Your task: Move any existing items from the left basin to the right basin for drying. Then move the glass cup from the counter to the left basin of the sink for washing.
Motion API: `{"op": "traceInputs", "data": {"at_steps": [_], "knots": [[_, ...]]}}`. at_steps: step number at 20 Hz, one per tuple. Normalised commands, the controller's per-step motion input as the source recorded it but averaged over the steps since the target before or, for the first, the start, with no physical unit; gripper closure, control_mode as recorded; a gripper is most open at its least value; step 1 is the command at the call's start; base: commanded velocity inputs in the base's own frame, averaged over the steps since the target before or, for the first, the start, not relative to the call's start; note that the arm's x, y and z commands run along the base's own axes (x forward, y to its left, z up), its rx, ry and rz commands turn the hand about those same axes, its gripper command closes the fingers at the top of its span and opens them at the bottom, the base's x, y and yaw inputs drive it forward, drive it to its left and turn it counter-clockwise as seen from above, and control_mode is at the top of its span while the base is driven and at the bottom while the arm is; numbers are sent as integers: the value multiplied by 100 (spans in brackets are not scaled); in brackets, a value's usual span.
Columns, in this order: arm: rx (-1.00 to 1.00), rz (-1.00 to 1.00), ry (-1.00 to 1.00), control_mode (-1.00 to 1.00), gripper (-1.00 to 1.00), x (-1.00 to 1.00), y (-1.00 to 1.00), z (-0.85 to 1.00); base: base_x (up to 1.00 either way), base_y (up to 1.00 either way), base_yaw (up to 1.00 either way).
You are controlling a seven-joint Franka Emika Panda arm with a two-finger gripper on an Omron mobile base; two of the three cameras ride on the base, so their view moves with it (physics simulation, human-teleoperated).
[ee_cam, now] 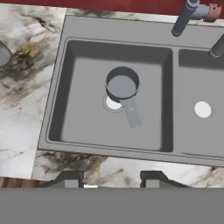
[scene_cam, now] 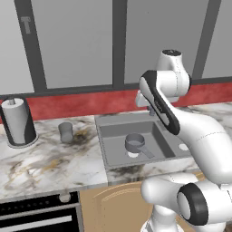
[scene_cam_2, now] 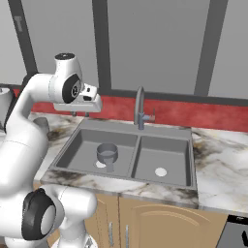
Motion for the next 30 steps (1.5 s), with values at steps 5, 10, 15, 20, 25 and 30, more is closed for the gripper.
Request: {"op": "traceInputs", "data": {"at_steps": [5,10,15,20,25,30], "knots": [[0,0,1,-100,-100,-1,0,-4,0,0,0],[-1,0,4,-100,-100,0,0,-23,0,0,0],[0,0,2,-100,-100,0,-13,-26,0,0,0],[0,0,10,-100,-100,0,-16,-31,0,0,0],[0,0,16,-100,-100,0,-3,-29,0,0,0],[0,0,16,-100,-100,0,0,-34,0,0,0]]}}
